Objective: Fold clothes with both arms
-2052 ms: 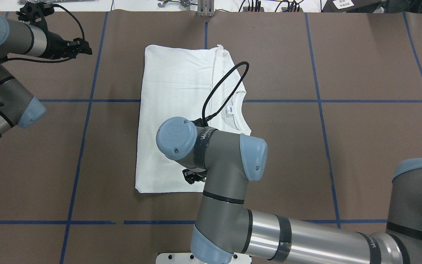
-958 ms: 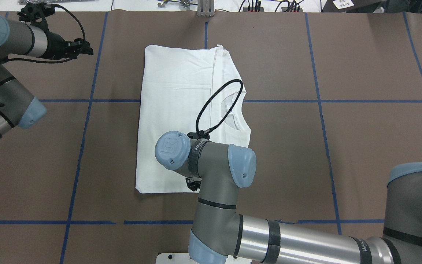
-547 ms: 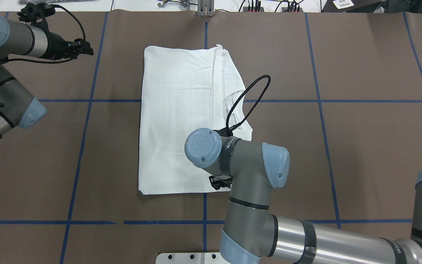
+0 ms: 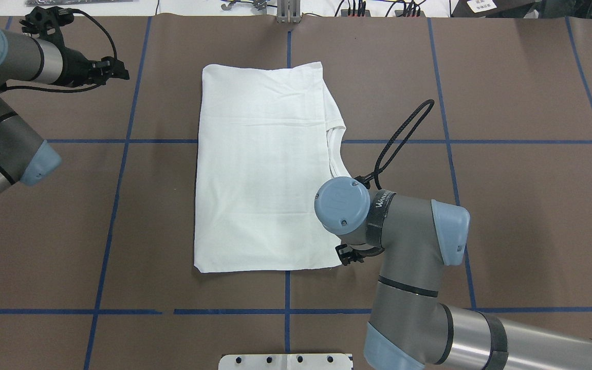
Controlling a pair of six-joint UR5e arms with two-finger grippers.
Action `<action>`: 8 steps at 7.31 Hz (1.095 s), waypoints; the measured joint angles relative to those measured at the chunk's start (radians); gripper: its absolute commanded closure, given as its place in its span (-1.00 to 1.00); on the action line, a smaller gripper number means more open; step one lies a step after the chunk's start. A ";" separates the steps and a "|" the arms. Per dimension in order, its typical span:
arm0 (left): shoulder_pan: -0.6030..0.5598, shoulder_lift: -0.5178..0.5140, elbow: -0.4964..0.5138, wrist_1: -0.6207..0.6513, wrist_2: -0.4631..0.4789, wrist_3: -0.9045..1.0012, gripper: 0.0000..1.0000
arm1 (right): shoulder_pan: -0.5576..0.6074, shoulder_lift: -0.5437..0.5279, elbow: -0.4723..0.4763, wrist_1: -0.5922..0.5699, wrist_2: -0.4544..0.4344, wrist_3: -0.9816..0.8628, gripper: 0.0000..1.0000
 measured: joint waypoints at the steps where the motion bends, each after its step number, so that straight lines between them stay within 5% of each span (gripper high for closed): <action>1: 0.000 0.003 -0.007 0.001 -0.002 0.000 -0.36 | 0.014 0.007 0.008 0.017 -0.001 0.021 -1.00; 8: 0.014 0.024 -0.094 -0.006 -0.017 -0.005 -0.36 | -0.017 -0.018 0.018 0.398 -0.068 0.820 -0.98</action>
